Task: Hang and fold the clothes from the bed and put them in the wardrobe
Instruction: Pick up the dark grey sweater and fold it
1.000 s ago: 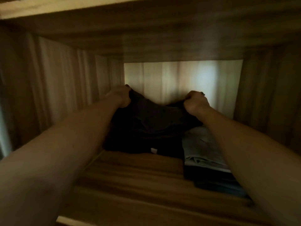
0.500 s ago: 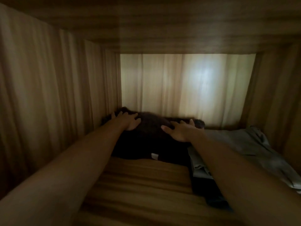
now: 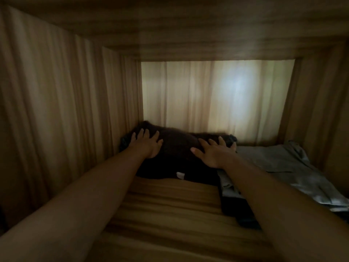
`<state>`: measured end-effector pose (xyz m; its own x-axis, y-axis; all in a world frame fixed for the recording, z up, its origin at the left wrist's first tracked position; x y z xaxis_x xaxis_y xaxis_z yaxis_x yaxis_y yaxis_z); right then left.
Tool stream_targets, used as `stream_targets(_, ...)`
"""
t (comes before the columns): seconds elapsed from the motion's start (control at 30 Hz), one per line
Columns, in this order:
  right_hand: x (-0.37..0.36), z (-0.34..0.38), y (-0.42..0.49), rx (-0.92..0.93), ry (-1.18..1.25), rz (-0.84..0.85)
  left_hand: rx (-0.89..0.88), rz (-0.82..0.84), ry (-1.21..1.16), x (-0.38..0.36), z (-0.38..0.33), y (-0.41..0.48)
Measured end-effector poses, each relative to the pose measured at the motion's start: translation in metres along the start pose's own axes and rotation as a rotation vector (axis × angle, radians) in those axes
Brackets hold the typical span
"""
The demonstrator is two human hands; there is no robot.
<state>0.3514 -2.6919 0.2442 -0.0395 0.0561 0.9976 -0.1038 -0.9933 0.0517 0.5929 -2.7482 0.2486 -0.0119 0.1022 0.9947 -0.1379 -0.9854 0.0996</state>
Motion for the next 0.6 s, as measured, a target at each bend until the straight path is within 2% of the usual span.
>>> stream_targets(0.2,0.028,-0.003,-0.064,0.201,0.148,0.028,-0.096,0.037,-0.182,0.024,-0.016,-0.088)
stream_targets(0.33,0.045,-0.004,-0.112,0.293,0.219,-0.002,-0.034,0.058,-0.159,0.044,-0.023,-0.159)
stream_targets(0.6,0.052,0.031,-0.207,0.457,0.078,0.022,0.089,0.04,-0.205,0.062,-0.014,-0.309)
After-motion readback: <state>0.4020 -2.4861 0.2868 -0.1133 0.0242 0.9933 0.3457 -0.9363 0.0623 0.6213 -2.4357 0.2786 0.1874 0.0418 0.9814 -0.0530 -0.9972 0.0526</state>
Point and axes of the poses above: each hand's wrist, its own y-axis towards the middle knuckle, its own x-axis out of the back of the hand, z = x × y, the point moved 5 cm from there along y, towards the middle knuckle, and after that the axes turned 5 degrees about -x, right-handed, at the moved point
